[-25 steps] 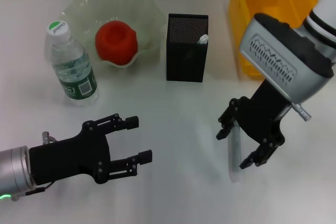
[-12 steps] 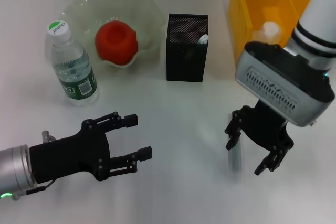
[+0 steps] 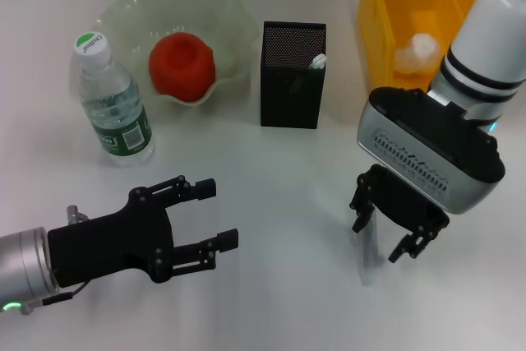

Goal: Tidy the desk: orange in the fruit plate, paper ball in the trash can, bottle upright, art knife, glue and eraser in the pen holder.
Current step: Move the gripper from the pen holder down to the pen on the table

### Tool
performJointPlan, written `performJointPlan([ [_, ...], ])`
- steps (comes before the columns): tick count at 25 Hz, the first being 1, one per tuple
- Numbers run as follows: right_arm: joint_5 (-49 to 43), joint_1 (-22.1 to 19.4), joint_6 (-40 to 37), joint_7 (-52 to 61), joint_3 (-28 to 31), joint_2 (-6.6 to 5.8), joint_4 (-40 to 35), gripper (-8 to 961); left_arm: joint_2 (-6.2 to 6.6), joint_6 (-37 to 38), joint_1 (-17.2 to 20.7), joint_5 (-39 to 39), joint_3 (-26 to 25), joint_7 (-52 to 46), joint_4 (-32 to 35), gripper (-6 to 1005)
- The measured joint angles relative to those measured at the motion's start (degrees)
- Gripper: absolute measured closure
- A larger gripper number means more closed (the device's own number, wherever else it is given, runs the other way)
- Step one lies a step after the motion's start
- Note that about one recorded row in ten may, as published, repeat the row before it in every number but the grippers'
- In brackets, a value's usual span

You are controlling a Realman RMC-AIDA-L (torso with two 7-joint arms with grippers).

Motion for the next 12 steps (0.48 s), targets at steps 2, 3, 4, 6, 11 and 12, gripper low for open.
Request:
performJointPlan([
  [2,0.0,-0.1,0.6,-0.4,-0.2,0.1,0.3,314,-0.02,-0.1,0.0,0.0,0.0,0.0,0.0,214],
  [3,0.1,-0.2,0.7,-0.6,-0.2,0.11,0.4,334,-0.02,-0.1,0.0,0.0,0.0,0.0,0.0,214],
  [4,0.2,-0.2,0.7,-0.7,-0.2,0.14,0.4,355,-0.02,-0.1,0.0,0.0,0.0,0.0,0.0,214],
  [6,0.3,-0.2,0.8,-0.8,-0.3,0.19,0.4,395,-0.05,-0.3,0.0,0.0,0.0,0.0,0.0,214],
  [11,0.4,-0.6,2.4,-0.9,-1.4,0.29,0.5,435,-0.04,-0.3,0.0,0.0,0.0,0.0,0.0,214],
  [12,0.4,-0.7,2.7,-0.9,-1.6,0.31,0.5,440,-0.02,-0.3,0.0,-0.1,0.0,0.0,0.0,214],
])
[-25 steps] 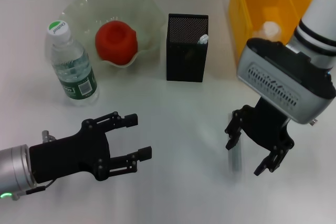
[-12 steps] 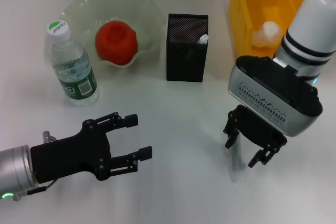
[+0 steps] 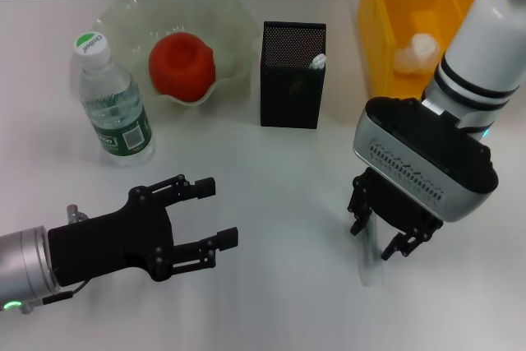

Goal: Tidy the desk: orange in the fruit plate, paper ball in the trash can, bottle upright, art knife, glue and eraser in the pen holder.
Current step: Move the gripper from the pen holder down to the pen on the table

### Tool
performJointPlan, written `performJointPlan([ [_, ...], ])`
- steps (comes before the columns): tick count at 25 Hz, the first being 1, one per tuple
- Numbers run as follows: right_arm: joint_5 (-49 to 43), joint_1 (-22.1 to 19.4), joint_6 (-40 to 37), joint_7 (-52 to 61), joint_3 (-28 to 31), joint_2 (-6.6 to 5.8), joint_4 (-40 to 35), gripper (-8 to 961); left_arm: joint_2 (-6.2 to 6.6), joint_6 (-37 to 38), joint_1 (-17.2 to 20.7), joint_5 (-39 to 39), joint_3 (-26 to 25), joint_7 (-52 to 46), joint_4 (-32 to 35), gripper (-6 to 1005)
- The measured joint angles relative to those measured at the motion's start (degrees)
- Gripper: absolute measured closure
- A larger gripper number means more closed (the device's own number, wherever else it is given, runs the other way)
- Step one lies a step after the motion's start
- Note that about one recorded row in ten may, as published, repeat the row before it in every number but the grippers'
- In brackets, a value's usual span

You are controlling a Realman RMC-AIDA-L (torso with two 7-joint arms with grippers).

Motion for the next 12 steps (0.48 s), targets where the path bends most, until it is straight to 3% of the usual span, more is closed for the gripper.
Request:
performJointPlan([
  [12,0.2,-0.1,0.8,0.0,-1.2,0.09,0.1,535,0.0,0.0,0.2,0.0,-0.4,-0.1,-0.1,214],
])
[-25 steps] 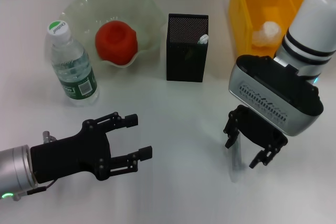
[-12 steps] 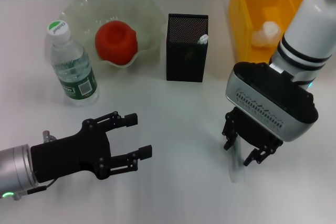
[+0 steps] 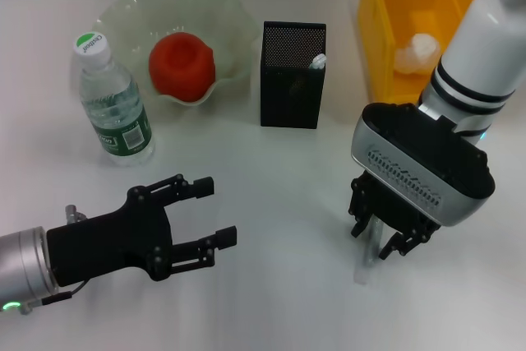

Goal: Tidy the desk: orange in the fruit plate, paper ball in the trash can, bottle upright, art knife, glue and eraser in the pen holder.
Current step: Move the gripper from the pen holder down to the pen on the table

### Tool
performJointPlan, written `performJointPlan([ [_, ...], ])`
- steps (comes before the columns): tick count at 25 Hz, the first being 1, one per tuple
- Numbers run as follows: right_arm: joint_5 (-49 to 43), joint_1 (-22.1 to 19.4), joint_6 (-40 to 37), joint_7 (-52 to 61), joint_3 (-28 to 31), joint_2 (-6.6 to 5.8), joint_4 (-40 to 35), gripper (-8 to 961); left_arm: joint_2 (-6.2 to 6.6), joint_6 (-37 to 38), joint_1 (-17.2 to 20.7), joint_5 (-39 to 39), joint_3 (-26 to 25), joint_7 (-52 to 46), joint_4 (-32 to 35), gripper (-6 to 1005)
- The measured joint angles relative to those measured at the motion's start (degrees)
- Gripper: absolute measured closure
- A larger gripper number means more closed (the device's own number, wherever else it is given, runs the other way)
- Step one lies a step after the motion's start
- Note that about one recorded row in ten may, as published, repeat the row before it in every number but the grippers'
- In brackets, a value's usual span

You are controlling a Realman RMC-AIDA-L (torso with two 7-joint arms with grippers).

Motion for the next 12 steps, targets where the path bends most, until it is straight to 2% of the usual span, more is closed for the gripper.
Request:
performJointPlan([
  [5,0.0,-0.1,0.7,0.0,-0.3,0.0,0.3,545,0.0,0.0,0.1,0.0,-0.3,0.0,0.0,214],
  [12,0.1,-0.1,1.6,0.0,-0.4,-0.01,0.5,606,0.0,0.1,0.1,0.0,-0.3,0.0,0.0,215],
])
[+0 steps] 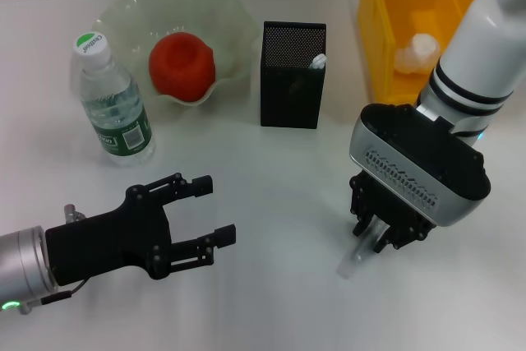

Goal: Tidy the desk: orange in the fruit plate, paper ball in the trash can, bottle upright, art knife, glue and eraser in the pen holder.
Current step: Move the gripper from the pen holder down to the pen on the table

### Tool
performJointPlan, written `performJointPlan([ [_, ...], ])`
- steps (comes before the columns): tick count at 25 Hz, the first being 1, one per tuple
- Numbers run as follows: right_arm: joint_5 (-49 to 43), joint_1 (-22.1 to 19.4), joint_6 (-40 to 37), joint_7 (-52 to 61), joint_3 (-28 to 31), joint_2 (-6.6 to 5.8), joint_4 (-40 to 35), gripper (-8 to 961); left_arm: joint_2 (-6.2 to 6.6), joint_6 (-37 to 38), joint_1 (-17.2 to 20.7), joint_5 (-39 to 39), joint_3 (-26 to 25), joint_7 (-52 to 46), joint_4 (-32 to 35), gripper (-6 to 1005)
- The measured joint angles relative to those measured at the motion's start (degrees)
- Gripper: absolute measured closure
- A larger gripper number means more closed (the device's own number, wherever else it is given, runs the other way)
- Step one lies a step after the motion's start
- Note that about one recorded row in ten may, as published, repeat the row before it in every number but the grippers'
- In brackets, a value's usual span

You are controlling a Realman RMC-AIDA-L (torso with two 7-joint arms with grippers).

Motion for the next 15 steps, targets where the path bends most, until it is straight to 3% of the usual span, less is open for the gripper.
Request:
performJointPlan([
  [6,0.0,0.0,0.0,0.0,0.0,0.0,0.0,682,0.0,0.0,-0.1,-0.1,0.0,-0.5,0.0,215],
  [15,0.0,0.0,0.1,0.0,0.0,0.0,0.0,683,0.0,0.0,-0.2,-0.1,-0.4,-0.6,0.0,215],
])
